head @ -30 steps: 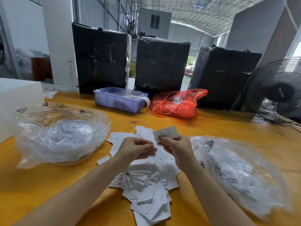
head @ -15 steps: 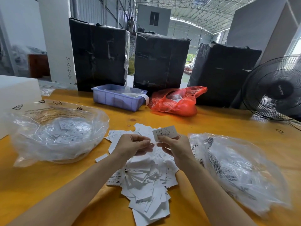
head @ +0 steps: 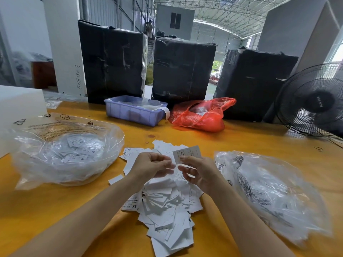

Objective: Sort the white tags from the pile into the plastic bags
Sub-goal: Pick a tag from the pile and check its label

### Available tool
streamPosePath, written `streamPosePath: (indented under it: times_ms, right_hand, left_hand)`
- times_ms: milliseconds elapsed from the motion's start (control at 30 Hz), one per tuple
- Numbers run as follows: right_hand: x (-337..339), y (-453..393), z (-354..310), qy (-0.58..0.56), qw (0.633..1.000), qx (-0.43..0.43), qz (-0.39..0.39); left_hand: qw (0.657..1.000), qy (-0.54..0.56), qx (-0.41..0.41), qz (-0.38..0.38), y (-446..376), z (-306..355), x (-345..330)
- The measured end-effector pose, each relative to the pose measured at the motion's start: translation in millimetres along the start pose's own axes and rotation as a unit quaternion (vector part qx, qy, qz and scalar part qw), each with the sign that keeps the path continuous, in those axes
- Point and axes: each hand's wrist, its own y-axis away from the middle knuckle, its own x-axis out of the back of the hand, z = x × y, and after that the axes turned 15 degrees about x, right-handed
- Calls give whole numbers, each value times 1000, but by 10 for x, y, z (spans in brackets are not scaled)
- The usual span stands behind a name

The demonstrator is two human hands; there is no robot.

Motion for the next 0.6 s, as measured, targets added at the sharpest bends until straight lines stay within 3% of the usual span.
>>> streamPosePath:
  times_ms: [133, 600]
  right_hand:
    - [-2, 16, -17, 19, 1000, -6, 0]
    - [1, 48, -15, 115, 989, 36, -86]
  left_hand:
    - [1000, 2, 6, -24, 14, -4, -14]
    - [999, 35, 13, 1, -18, -11, -31]
